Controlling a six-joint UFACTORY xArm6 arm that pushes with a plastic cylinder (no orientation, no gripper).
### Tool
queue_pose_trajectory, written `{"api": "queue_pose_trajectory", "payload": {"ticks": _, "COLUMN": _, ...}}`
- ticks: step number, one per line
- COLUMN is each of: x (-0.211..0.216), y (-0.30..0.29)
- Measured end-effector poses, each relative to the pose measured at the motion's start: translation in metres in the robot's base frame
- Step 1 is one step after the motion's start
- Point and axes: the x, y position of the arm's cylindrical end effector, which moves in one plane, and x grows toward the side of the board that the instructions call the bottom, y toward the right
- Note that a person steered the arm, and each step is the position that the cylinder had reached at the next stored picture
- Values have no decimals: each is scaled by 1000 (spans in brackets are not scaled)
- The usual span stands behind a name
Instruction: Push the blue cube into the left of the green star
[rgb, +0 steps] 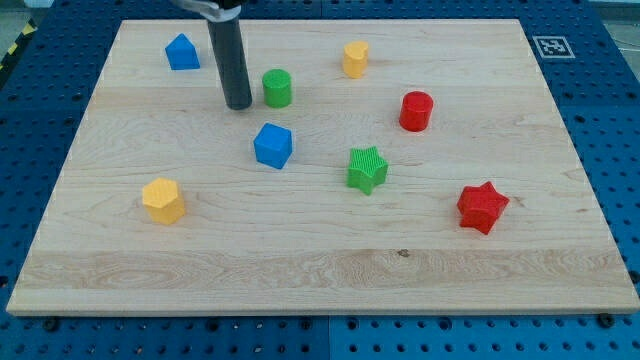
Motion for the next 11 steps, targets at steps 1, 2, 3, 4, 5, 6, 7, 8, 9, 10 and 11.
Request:
{"api": "queue_pose_trajectory", "payload": {"ticks": 1, "x": 22, "y": 1}}
{"api": "queue_pose_trajectory", "payload": {"ticks": 2, "x": 49, "y": 16}}
{"api": "queue_pose_trajectory", "payload": {"ticks": 3, "x": 66, "y": 32}}
{"api": "queue_pose_trajectory", "payload": {"ticks": 4, "x": 80, "y": 43}}
{"api": "queue_pose_trajectory", "payload": {"ticks": 5, "x": 80, "y": 44}}
{"api": "queue_pose_trajectory", "payload": {"ticks": 6, "x": 69, "y": 44}}
{"api": "queue_pose_trajectory", "payload": {"ticks": 7, "x": 56, "y": 45}}
{"api": "queue_pose_trajectory", "payload": {"ticks": 8, "x": 71, "y": 69}}
{"api": "queue_pose_trajectory", "payload": {"ticks": 9, "x": 83, "y": 85}}
{"api": "queue_pose_trajectory", "payload": {"ticks": 10, "x": 80, "y": 85}}
{"api": "queue_pose_trajectory", "payload": {"ticks": 11, "x": 73, "y": 88}}
